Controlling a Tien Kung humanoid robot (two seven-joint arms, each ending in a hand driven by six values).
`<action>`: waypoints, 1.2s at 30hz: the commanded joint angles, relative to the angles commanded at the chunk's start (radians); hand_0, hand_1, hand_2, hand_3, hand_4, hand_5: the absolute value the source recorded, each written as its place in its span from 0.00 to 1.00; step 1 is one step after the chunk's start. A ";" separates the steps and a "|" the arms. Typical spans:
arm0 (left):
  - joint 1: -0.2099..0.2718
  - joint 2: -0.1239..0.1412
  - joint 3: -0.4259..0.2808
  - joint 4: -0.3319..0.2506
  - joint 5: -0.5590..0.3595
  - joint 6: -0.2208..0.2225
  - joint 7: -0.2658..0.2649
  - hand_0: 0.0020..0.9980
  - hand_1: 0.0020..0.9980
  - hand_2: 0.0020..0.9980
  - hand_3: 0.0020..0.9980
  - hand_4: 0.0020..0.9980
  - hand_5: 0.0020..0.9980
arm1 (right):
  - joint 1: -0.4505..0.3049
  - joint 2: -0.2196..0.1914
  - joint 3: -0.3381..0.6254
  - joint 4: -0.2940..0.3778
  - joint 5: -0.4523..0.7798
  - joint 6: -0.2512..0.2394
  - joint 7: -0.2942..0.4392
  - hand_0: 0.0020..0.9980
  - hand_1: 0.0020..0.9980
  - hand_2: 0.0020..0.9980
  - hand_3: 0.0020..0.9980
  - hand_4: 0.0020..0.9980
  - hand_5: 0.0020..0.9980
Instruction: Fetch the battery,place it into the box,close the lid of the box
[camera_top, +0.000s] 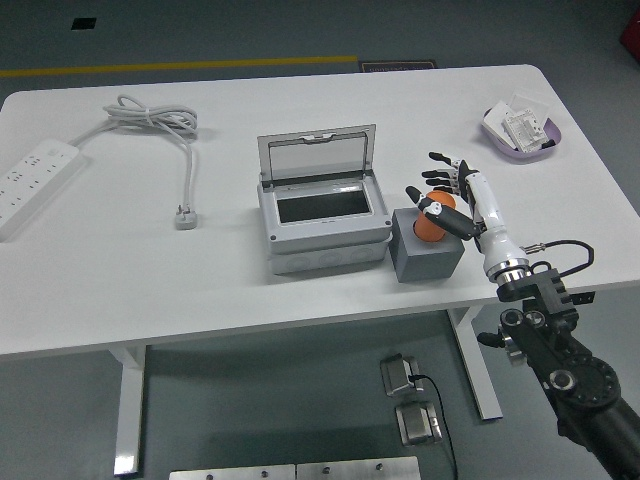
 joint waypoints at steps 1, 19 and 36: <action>0.000 0.000 0.000 0.000 0.000 0.000 0.000 0.67 0.69 0.72 0.77 0.82 0.91 | 0.000 0.000 -0.001 -0.002 0.002 0.001 0.000 0.66 0.64 0.67 0.78 0.89 0.44; -0.003 -0.001 -0.002 0.000 0.002 0.000 -0.002 0.63 0.69 0.72 0.77 0.82 0.91 | -0.003 0.011 -0.032 -0.022 0.046 0.015 0.013 0.65 0.65 0.66 0.78 0.89 0.44; -0.004 -0.004 0.006 0.000 0.002 -0.002 -0.001 0.61 0.69 0.72 0.77 0.81 0.91 | 0.012 0.060 -0.060 -0.094 0.208 -0.072 0.150 0.70 0.68 0.68 0.78 0.87 0.44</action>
